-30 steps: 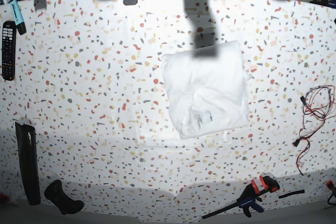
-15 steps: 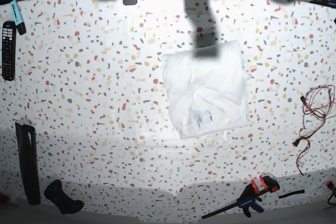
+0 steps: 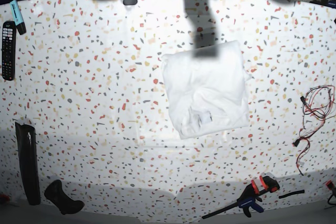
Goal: Fold the T-shirt properly
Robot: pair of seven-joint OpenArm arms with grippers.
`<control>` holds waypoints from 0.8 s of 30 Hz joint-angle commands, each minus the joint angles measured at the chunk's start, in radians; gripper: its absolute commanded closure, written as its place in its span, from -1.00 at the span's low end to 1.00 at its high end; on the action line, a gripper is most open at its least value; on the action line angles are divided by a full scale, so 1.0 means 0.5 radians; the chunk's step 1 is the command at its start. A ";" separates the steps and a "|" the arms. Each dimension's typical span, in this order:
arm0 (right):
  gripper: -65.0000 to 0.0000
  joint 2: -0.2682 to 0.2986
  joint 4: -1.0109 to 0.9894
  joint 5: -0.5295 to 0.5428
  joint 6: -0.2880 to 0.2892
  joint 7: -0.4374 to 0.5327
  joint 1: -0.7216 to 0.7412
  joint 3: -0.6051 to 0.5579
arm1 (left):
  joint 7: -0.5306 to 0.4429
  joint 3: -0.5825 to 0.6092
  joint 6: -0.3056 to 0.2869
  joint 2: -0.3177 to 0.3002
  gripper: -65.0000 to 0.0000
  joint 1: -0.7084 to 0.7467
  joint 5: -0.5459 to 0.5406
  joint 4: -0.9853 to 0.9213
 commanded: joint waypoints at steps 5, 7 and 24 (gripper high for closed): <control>0.60 0.032 0.008 -0.117 -0.280 0.169 0.122 -0.471 | -0.024 -0.004 0.013 0.185 0.33 0.004 0.083 0.017; 0.60 0.021 0.008 -0.116 -0.338 0.254 0.146 -0.639 | -0.053 -0.004 0.014 0.267 0.33 0.004 0.205 0.017; 0.60 -0.127 0.005 -0.108 -0.450 0.401 0.244 -1.132 | -0.108 -0.005 0.150 0.412 0.33 -0.024 0.287 0.018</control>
